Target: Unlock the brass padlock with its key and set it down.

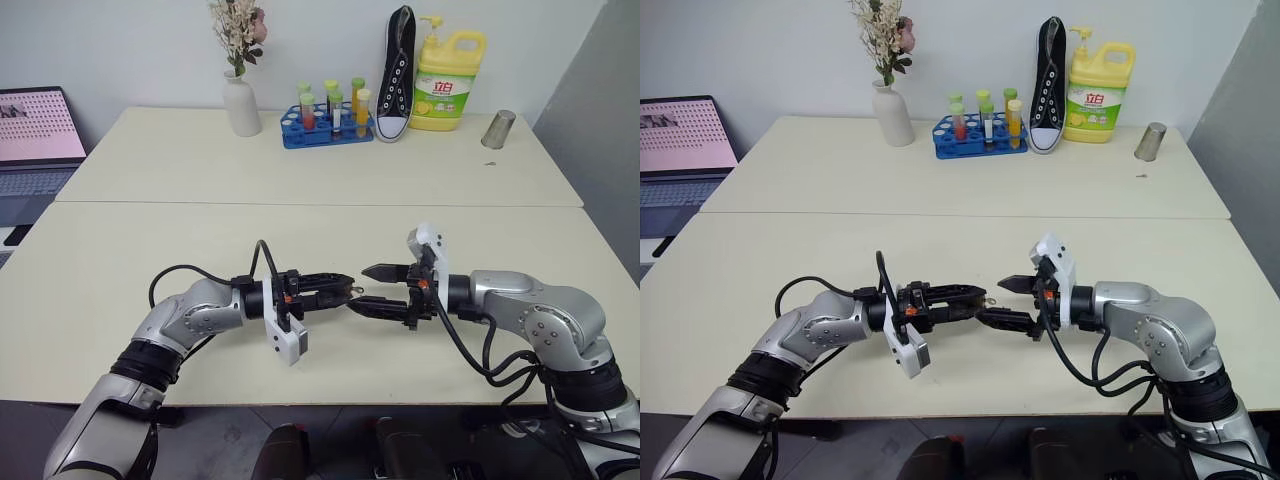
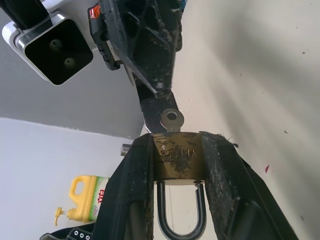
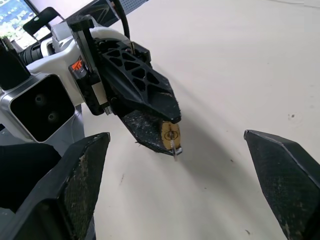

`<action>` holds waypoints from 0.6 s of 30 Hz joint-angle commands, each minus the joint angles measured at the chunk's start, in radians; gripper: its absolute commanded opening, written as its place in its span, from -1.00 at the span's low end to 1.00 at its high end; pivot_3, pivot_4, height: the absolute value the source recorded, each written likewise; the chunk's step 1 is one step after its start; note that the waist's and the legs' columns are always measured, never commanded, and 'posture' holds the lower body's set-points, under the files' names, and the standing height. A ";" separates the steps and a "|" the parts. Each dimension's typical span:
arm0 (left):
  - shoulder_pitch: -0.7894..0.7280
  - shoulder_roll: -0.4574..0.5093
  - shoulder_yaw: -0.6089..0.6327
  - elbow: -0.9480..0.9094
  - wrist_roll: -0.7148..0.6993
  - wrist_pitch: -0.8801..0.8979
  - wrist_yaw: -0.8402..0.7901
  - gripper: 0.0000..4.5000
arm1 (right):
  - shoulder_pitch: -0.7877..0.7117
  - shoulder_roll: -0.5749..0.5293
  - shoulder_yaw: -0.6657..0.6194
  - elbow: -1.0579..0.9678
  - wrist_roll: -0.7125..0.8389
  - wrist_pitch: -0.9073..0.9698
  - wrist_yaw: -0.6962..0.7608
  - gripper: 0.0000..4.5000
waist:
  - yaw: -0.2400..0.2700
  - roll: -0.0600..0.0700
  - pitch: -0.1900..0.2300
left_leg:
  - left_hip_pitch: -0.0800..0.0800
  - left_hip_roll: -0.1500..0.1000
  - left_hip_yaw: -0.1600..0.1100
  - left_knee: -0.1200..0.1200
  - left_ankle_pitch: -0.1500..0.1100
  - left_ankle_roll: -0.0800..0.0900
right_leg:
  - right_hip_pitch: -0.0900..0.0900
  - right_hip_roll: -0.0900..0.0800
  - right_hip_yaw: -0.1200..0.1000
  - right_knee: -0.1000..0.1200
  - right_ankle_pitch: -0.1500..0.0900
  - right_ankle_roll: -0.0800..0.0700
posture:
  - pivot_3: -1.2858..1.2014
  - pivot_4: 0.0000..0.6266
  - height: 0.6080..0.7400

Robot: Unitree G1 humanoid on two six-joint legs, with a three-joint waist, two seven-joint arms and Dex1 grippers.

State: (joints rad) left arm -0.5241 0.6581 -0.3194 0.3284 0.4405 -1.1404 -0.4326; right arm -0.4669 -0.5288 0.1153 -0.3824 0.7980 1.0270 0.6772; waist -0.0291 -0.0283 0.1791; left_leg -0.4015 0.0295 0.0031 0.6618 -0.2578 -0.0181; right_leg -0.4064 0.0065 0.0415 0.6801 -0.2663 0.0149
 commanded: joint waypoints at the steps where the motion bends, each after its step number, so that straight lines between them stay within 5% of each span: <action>1: -0.023 -0.008 -0.004 -0.005 -0.026 -0.001 0.003 -0.56 | -0.021 0.023 0.008 0.006 -0.006 -0.012 0.002 1.00 | 0.000 0.000 0.000 | 0.000 0.000 0.000 0.000 0.000 0.000 | 0.000 0.000 0.000 0.000 0.000 0.000 | 0.03 -0.52 1.00; 6: -0.022 -0.011 -0.003 -0.006 -0.023 0.000 0.003 -0.56 | -0.030 0.042 0.018 0.030 -0.021 -0.012 0.002 1.00 | 0.000 0.000 0.000 | 0.000 0.000 0.000 0.000 0.000 0.000 | 0.000 0.000 0.000 0.000 0.000 0.000 | 0.03 -0.52 1.00; 9: -0.014 -0.009 -0.002 -0.014 -0.024 0.002 0.003 -0.56 | -0.034 0.067 0.005 0.041 -0.016 -0.002 -0.011 0.75 | 0.000 0.000 0.000 | 0.000 0.000 0.000 0.000 0.000 0.000 | 0.000 0.000 0.000 0.000 0.000 0.000 | 0.03 -0.52 1.00; 18: -0.007 -0.006 -0.002 -0.017 -0.025 0.002 0.002 -0.56 | -0.042 0.076 -0.001 0.046 -0.012 0.009 0.007 -0.73 | 0.000 0.000 0.000 | 0.000 0.000 0.000 0.000 0.000 0.000 | 0.000 0.000 0.000 0.000 0.000 0.000 | 0.03 -0.52 1.00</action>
State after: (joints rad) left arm -0.5293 0.6511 -0.3210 0.3288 0.4405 -1.1348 -0.4338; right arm -0.4909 -0.4532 0.1390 -0.3195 0.7708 1.0376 0.6776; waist -0.0293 -0.0283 0.1792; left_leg -0.4014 0.0297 0.0028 0.6617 -0.2578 -0.0181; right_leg -0.4064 0.0066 0.0412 0.6802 -0.2662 0.0147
